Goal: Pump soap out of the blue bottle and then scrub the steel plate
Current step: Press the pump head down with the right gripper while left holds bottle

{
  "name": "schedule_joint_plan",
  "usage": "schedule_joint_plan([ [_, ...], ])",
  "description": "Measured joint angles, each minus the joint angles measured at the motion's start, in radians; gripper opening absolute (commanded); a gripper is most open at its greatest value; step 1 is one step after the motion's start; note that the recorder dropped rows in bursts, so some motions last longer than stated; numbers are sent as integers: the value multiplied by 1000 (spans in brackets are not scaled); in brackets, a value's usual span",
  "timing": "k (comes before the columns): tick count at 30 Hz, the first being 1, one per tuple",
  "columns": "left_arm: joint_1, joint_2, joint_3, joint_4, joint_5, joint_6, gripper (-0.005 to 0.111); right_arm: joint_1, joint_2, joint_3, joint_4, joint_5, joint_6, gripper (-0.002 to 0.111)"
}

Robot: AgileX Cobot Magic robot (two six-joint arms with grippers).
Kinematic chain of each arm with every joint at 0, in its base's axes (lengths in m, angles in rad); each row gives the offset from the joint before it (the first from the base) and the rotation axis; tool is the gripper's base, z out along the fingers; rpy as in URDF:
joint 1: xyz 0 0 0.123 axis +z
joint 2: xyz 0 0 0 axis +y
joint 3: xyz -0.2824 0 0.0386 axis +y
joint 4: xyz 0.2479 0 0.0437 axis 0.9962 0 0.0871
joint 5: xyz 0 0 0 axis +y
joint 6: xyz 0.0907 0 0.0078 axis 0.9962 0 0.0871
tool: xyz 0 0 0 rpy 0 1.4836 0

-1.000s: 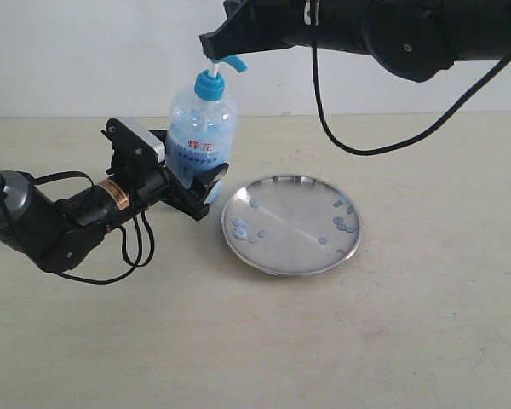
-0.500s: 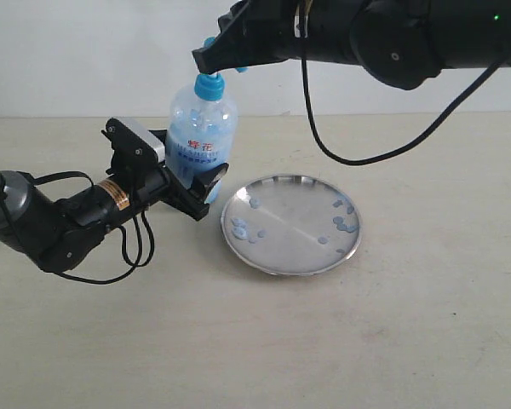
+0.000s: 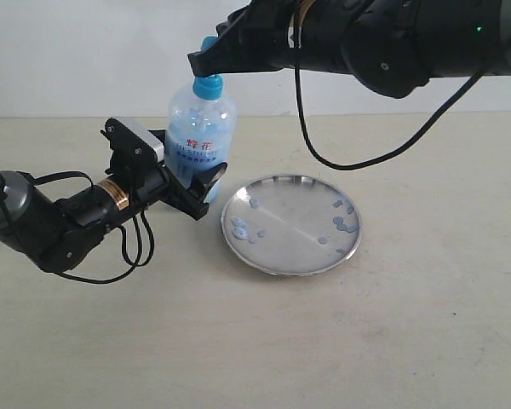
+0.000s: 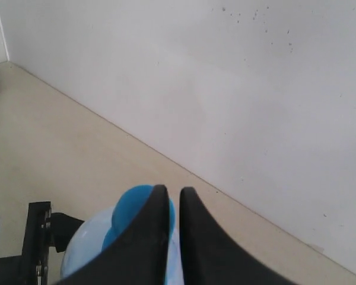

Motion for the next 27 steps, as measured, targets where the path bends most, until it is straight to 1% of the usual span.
schedule_joint_plan([
  [10, 2, 0, 0, -22, 2, 0, 4, 64, 14, -13, 4, 36, -4, 0],
  [24, 2, 0, 0, -24, 4, 4, 4, 66, 23, -21, -13, 83, -2, 0],
  [27, 2, 0, 0, -24, 4, 4, 4, 66, 33, -25, -14, 68, -2, 0],
])
